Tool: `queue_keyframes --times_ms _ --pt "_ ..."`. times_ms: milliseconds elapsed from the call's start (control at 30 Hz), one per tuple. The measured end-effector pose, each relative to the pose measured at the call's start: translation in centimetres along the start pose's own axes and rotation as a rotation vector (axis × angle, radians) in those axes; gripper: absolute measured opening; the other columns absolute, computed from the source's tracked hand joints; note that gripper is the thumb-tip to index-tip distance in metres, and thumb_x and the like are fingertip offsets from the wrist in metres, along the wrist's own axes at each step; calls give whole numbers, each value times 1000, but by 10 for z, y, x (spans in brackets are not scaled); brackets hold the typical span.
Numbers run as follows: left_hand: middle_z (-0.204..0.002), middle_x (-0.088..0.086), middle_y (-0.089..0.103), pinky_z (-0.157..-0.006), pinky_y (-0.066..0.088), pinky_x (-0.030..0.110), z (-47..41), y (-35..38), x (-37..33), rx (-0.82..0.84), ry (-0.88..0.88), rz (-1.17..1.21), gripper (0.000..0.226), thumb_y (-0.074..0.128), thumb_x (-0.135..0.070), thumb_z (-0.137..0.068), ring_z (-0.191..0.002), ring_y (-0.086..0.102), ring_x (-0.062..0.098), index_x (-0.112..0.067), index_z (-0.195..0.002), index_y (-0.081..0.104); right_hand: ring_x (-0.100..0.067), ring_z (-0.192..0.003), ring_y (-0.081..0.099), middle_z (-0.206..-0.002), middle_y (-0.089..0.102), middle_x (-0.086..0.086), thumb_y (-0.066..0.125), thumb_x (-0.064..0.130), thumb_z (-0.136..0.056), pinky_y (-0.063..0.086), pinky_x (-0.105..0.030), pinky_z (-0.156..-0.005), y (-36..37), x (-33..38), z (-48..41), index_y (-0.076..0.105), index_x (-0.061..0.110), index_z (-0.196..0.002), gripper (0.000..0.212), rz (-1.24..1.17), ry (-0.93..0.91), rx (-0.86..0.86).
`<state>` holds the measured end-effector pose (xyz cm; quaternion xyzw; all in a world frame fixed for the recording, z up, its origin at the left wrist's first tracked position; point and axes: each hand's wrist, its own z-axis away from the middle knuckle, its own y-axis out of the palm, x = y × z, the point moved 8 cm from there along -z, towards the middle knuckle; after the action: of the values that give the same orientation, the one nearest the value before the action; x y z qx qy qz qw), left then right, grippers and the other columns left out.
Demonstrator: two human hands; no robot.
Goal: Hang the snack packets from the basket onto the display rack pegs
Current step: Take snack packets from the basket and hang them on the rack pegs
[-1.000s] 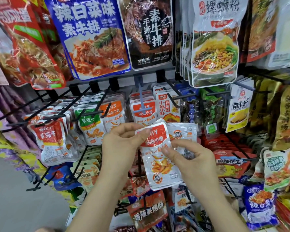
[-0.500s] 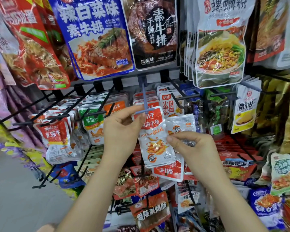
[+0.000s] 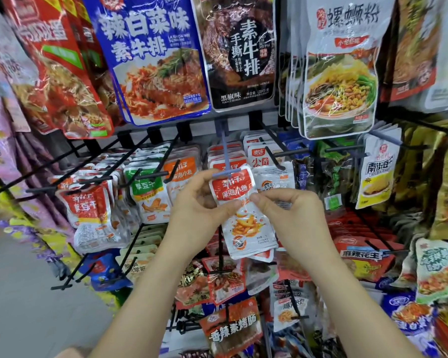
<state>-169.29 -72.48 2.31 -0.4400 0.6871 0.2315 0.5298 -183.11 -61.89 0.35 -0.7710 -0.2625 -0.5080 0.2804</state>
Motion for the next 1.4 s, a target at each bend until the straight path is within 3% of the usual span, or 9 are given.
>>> queue_keyframes --times_ms 300,467,600,700,767,900,1033,1233,1400 --pt "-74 -9 53 -67 50 16 -15 -8 13 -118 31 -202 48 76 -4 -79 -65 52 0 -24 -122 63 20 -87 58 -97 62 35 70 18 -88 43 1 -68 -31 -19 21 71 37 -89 19 11 0 -93" --pt "-95 -6 45 -69 42 12 -16 -2 6 -198 239 -591 41 79 -17 -78 -71 46 -6 -11 -115 62 -17 -105 66 -98 60 43 74 16 -82 61 -40 -76 -45 -22 31 67 38 -101 30 -261 66 -141" --pt "-123 -5 47 -86 40 19 15 -1 -3 -220 331 -720 36 68 -27 -87 -100 41 -4 -28 -123 61 21 -116 43 -116 46 44 75 21 -80 53 -10 -73 -52 -13 42 58 44 -117 46 -259 20 -186" --pt "-119 -17 54 -83 50 20 54 10 -11 -38 325 -503 22 56 -25 -94 -106 54 -1 -41 -105 65 7 -98 64 -102 60 37 73 23 -79 57 -19 -63 -47 -13 46 61 34 -109 34 -323 35 -138" --pt "-132 -22 46 -85 51 20 79 25 -9 168 361 -441 36 50 -16 -98 -120 48 3 -45 -115 63 -12 -85 72 -99 65 28 73 26 -75 60 -35 -56 -39 -13 47 65 28 -97 24 -354 65 -95" --pt "-145 -32 26 -90 47 13 93 29 -4 315 239 -380 62 59 -2 -86 -134 34 2 -49 -126 56 -16 -79 73 -98 71 16 73 21 -80 59 -36 -54 -29 -10 49 70 27 -88 10 -316 91 -74" --pt "-120 -18 62 -79 56 27 94 18 -5 238 -98 157 46 77 -32 -67 -109 62 7 -43 -110 63 -18 -72 73 -96 73 10 70 21 -84 57 -30 -50 -23 -7 54 70 31 -86 11 -316 98 -144" --pt "-84 12 74 -66 59 42 100 28 26 -113 -382 374 43 78 -22 -59 -73 72 28 -7 -96 62 1 -91 67 -100 71 18 44 22 -100 54 -19 -74 -3 9 64 67 24 -105 24 -351 -2 -159" --pt "-83 14 74 -54 57 33 93 12 24 -261 -349 489 29 71 -15 -69 -70 72 26 -6 -95 63 -15 -129 52 -139 50 24 61 28 -90 49 -51 -99 2 4 62 44 62 -129 54 -462 30 51"
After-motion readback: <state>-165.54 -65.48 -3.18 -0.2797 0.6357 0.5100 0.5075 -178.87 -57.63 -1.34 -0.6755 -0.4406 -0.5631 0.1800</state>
